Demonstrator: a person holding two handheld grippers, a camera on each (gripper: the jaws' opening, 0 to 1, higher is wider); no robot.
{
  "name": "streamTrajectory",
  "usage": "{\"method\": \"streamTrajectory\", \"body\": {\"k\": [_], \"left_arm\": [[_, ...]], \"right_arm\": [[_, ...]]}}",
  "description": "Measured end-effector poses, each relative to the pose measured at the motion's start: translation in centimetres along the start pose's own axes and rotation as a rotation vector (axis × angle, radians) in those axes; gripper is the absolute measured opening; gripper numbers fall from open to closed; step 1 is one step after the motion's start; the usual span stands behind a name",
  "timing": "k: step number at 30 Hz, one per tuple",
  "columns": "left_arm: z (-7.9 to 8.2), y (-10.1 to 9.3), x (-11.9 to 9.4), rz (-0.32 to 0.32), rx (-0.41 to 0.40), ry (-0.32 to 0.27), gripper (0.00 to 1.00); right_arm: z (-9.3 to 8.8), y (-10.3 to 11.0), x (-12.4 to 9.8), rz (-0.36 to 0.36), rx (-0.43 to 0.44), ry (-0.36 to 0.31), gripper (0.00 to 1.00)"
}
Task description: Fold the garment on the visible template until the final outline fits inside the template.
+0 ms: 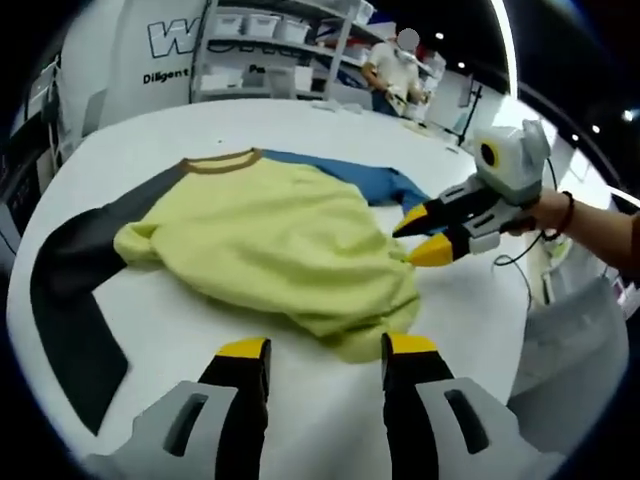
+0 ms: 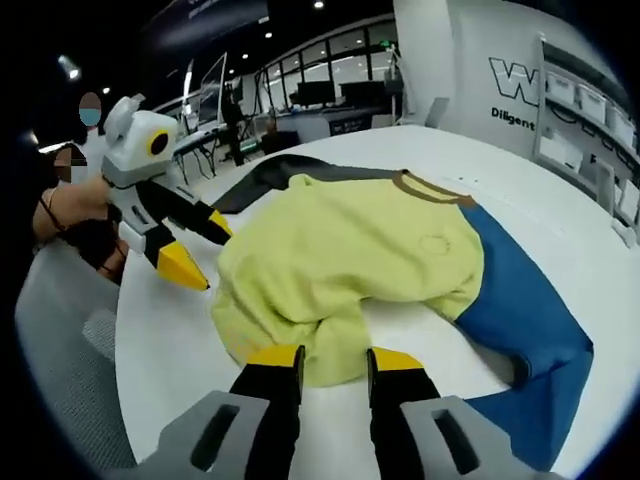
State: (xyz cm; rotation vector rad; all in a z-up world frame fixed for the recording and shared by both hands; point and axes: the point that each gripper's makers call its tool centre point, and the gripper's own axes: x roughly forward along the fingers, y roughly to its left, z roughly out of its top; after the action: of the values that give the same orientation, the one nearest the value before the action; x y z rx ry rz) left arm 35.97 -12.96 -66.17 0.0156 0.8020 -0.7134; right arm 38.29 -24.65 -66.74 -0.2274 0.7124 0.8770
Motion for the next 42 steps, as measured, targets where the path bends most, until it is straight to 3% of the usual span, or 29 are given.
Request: {"method": "streamTrajectory", "body": {"k": [7, 15, 19, 24, 28, 32, 38, 42], "left_arm": [[-0.2, -0.7, 1.1, 0.004, 0.013, 0.007, 0.25], [-0.6, -0.4, 1.5, 0.013, 0.011, 0.025, 0.01], [-0.5, -0.7, 1.2, 0.013, 0.001, 0.025, 0.0], [0.7, -1.2, -0.8, 0.021, -0.001, -0.005, 0.0], [3.0, -1.2, -3.0, 0.044, 0.023, -0.052, 0.0], [6.0, -0.3, -4.4, 0.076, 0.046, -0.101, 0.0], [10.6, 1.9, -4.3, 0.108, 0.087, -0.131, 0.0], [13.0, 3.2, -3.8, 0.122, 0.091, -0.129, 0.0]], "right_arm": [[-0.1, -0.1, 0.2, -0.005, 0.008, 0.005, 0.08], [-0.1, 0.4, 0.3, -0.018, 0.023, 0.013, 0.0], [-0.2, 0.7, -0.3, -0.015, 0.067, 0.031, 0.0], [0.3, 1.7, -1.7, 0.0, 0.121, 0.039, 0.0], [2.3, 2.4, -3.1, 0.017, 0.14, -0.012, 0.0], [5.6, 2.1, -4.2, -0.001, 0.145, -0.102, 0.0], [10.2, -0.2, -4.6, -0.067, 0.123, -0.176, 0.0], [11.7, -2.3, -4.0, -0.124, 0.121, -0.165, 0.0]]}}
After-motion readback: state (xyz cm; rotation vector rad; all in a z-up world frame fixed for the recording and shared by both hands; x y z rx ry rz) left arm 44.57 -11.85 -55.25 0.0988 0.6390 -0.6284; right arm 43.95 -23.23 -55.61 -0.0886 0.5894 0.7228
